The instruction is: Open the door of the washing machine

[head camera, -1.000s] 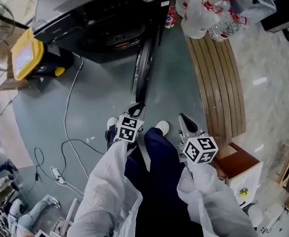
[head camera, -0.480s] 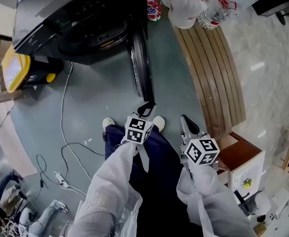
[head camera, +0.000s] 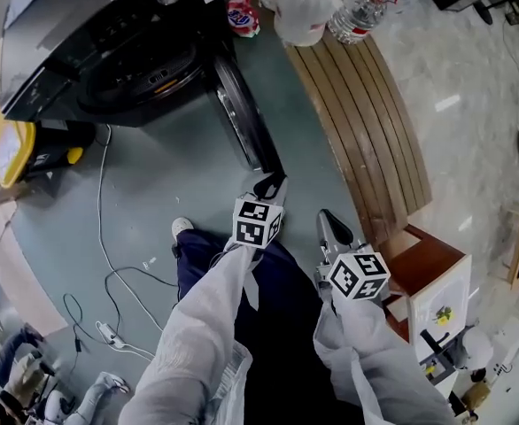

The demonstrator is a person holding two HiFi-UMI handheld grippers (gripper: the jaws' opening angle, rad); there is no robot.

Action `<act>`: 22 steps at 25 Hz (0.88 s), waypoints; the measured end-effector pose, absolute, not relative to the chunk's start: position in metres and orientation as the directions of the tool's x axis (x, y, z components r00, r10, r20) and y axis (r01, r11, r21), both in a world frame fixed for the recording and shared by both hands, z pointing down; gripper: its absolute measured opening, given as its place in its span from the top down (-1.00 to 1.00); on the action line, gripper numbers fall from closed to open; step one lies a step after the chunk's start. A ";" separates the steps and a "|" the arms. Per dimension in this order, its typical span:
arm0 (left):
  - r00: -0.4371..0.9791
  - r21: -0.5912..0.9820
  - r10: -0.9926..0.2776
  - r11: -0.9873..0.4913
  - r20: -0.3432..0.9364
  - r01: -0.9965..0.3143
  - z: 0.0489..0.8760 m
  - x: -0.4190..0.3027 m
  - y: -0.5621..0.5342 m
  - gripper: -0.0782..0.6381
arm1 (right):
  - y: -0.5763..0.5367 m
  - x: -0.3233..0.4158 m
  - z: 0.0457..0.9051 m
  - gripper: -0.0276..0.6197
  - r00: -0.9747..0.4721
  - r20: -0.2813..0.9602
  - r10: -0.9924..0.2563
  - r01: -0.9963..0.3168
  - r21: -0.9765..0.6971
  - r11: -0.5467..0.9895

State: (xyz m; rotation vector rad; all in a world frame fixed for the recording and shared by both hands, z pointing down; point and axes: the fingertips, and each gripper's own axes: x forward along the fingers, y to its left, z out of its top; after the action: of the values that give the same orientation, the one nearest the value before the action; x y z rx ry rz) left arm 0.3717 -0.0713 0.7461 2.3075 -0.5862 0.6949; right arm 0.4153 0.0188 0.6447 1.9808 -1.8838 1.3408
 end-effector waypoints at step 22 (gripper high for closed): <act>0.812 0.465 -0.134 -0.762 0.568 -0.451 0.713 0.399 -0.055 0.40 | 0.040 0.423 0.626 0.89 -0.141 0.566 -0.813 -0.813 -0.535 -0.232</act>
State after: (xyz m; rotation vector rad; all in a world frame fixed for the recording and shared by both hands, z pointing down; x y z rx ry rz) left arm 0.3993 -0.0554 0.7131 2.3886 -0.4298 0.6888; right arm 0.4231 0.0404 0.6264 2.0592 -1.9472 1.3554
